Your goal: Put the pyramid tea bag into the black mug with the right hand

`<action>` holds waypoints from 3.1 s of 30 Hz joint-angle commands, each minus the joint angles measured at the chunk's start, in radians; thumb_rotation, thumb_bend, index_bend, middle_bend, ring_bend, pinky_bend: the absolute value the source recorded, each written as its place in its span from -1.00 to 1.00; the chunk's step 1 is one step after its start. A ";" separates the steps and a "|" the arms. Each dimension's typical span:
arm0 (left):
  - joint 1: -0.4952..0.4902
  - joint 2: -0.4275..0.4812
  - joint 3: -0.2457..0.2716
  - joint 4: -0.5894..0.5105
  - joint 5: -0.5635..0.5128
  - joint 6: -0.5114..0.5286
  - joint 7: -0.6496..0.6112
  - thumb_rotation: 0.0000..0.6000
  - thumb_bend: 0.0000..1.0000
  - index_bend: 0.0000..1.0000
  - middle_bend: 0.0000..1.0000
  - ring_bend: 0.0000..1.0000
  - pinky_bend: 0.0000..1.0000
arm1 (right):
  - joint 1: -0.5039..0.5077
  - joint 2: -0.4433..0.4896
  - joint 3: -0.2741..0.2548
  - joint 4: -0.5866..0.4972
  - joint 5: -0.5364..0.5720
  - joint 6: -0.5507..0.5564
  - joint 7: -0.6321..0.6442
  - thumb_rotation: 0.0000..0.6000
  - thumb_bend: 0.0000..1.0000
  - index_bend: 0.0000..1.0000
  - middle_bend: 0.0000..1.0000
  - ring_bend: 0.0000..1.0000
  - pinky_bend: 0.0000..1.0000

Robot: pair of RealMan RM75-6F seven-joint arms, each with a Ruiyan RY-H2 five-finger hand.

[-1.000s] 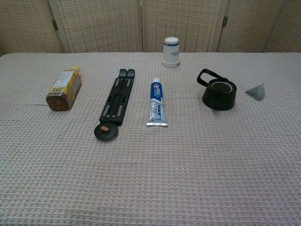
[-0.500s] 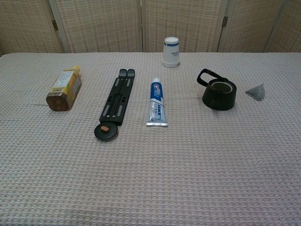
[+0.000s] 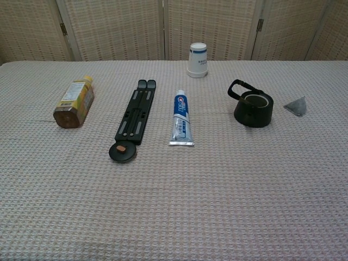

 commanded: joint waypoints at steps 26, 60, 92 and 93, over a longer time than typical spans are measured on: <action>-0.002 0.011 0.008 -0.010 -0.005 -0.013 0.002 1.00 -0.55 -1.00 -1.00 -1.00 -0.50 | 0.057 -0.065 -0.008 0.094 0.040 -0.112 0.005 1.00 -0.62 -0.03 -1.00 -1.00 -1.00; -0.008 0.013 0.008 0.000 -0.006 -0.020 -0.019 1.00 -0.55 -1.00 -1.00 -1.00 -0.50 | 0.090 -0.065 -0.004 0.095 0.082 -0.172 0.000 1.00 -0.55 0.11 -0.97 -1.00 -1.00; -0.010 0.011 0.013 -0.006 -0.013 -0.031 0.004 1.00 -0.56 -1.00 -1.00 -1.00 -0.50 | 0.092 0.252 0.141 -0.447 0.089 0.066 -0.032 1.00 -0.55 0.11 -0.96 -1.00 -1.00; -0.011 0.011 0.012 -0.006 -0.014 -0.032 0.002 1.00 -0.55 -1.00 -1.00 -1.00 -0.50 | 0.097 0.260 0.148 -0.461 0.097 0.064 -0.036 1.00 -0.55 0.11 -0.96 -1.00 -1.00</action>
